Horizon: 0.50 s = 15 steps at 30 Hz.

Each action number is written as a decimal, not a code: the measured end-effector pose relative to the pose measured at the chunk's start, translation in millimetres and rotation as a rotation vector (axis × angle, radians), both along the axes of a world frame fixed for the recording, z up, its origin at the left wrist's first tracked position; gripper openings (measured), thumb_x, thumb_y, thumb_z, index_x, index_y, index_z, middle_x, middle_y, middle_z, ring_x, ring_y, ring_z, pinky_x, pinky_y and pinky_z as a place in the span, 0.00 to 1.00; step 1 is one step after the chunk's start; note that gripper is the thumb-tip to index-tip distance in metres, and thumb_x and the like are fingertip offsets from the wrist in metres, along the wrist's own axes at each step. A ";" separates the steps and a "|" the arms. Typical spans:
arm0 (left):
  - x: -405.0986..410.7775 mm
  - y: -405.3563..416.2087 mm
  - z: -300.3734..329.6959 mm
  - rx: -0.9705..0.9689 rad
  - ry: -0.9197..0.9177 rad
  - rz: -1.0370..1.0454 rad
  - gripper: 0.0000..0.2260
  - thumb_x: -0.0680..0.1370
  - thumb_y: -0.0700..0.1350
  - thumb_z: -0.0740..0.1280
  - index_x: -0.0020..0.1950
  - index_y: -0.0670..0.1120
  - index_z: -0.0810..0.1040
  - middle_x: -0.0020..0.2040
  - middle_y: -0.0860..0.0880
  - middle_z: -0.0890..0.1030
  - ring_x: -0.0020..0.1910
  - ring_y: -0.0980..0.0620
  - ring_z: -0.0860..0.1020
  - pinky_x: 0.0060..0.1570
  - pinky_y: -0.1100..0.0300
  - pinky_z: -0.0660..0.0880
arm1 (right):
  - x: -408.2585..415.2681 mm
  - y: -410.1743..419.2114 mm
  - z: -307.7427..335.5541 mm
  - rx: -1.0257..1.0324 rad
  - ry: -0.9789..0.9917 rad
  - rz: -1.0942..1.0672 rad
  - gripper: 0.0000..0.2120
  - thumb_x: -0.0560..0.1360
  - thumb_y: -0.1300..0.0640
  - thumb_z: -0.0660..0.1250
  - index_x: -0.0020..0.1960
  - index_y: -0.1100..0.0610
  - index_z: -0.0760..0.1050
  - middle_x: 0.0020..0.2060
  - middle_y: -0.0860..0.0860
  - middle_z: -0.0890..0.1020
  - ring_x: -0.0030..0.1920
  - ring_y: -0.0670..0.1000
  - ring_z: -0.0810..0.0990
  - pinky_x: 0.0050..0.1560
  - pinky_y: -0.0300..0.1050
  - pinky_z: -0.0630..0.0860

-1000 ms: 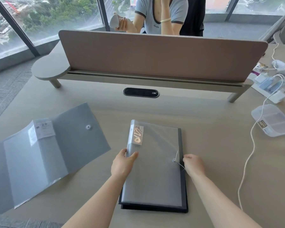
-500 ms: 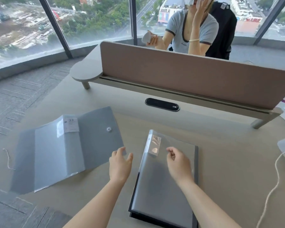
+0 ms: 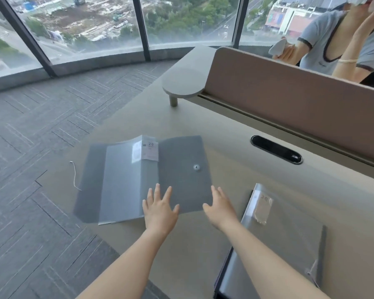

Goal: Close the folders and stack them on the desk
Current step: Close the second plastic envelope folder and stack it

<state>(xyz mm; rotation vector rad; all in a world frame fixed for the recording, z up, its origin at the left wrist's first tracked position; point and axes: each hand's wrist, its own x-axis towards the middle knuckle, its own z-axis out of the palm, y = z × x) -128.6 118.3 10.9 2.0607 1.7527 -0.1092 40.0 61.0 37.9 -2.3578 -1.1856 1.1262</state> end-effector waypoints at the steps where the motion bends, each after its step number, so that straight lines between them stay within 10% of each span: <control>1: -3.1 1.3 -2.7 -0.001 0.024 -0.023 0.30 0.80 0.58 0.59 0.80 0.57 0.53 0.82 0.48 0.46 0.80 0.44 0.44 0.77 0.46 0.47 | -1.4 2.4 -2.3 -0.021 0.001 -0.006 0.33 0.78 0.53 0.59 0.80 0.56 0.50 0.80 0.55 0.50 0.79 0.54 0.51 0.75 0.48 0.55; 15: -28.3 1.7 -30.3 -0.024 0.065 -0.147 0.29 0.80 0.60 0.57 0.80 0.59 0.53 0.82 0.48 0.46 0.80 0.45 0.44 0.78 0.47 0.44 | -22.8 34.1 -19.8 -0.004 0.128 -0.449 0.32 0.71 0.59 0.58 0.76 0.54 0.60 0.67 0.54 0.76 0.65 0.61 0.73 0.61 0.50 0.74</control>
